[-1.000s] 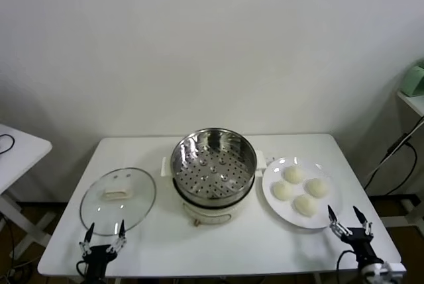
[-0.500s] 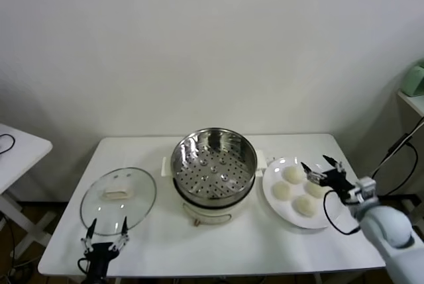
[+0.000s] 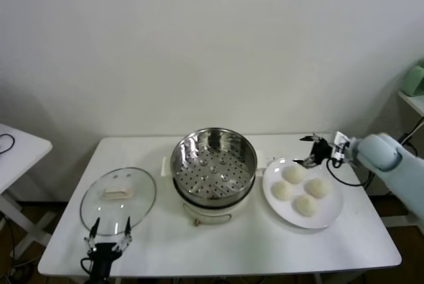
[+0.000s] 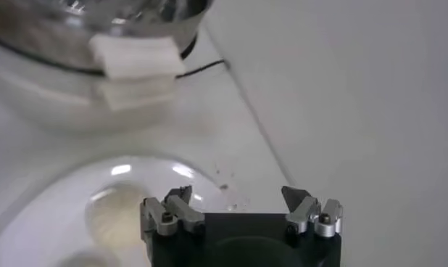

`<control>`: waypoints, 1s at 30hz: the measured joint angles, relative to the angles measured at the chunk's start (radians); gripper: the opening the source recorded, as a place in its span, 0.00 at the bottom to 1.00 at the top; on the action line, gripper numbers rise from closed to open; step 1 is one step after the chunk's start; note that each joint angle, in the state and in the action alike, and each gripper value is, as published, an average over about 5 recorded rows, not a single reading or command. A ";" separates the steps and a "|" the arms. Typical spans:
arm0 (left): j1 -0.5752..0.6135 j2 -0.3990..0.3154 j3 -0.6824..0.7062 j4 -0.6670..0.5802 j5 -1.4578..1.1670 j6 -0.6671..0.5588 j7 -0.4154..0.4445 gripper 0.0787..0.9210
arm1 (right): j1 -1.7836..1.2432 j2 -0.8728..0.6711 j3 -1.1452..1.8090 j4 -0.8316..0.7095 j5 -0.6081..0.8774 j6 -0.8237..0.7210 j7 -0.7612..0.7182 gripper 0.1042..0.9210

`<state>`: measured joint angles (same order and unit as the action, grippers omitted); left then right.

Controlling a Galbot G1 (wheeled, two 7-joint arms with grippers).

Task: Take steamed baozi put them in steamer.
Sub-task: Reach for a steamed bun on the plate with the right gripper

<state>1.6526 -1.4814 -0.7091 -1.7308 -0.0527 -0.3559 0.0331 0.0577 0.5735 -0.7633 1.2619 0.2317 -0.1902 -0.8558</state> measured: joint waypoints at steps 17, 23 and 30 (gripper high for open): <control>-0.011 -0.001 -0.016 0.022 0.021 -0.017 0.011 0.88 | 0.305 0.241 -0.499 -0.314 -0.042 0.120 -0.239 0.88; -0.014 -0.001 -0.017 0.043 0.037 -0.029 0.011 0.88 | 0.257 0.319 -0.484 -0.426 -0.069 0.149 -0.252 0.88; -0.016 -0.002 -0.017 0.057 0.056 -0.034 0.014 0.88 | 0.181 0.399 -0.409 -0.551 -0.109 0.183 -0.253 0.88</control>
<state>1.6365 -1.4832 -0.7259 -1.6734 0.0029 -0.3898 0.0467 0.2383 0.9725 -1.1719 0.7106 0.1227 -0.0077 -1.1090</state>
